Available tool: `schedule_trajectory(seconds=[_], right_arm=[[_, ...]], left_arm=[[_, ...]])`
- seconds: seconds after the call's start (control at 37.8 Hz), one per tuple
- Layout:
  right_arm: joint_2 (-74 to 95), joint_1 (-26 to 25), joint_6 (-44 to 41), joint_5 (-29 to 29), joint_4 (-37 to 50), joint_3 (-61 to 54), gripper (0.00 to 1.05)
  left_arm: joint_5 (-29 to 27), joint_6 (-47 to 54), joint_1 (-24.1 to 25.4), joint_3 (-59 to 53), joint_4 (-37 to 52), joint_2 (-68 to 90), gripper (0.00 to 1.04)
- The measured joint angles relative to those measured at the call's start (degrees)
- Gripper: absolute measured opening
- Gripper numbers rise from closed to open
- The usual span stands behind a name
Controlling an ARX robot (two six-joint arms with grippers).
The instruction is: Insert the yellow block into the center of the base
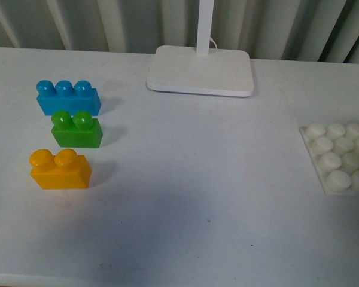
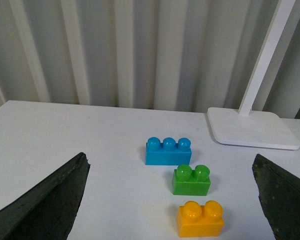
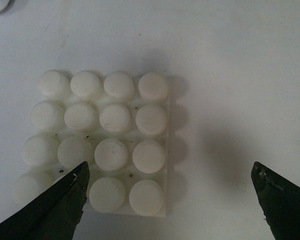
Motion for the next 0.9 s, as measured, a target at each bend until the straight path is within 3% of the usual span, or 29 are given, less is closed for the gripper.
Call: schedule_trajectory(seconds=[0.5, 0.74, 0.9], right_arm=[[19.21, 8.85, 2.89, 6.58, 2.97, 10.78, 0.95], [20.35, 12.79, 7.15, 5.99, 1.31, 11.23, 0.95], [18.82, 18.34, 11.82, 6.43, 0.50, 9.40, 0.95]], left_arm=[[0.00, 0.00, 0.00, 0.00, 0.00, 0.00, 0.98], [0.00, 0.00, 0.00, 0.00, 0.00, 0.00, 0.98], [0.00, 0.00, 0.00, 0.00, 0.00, 0.00, 0.98]])
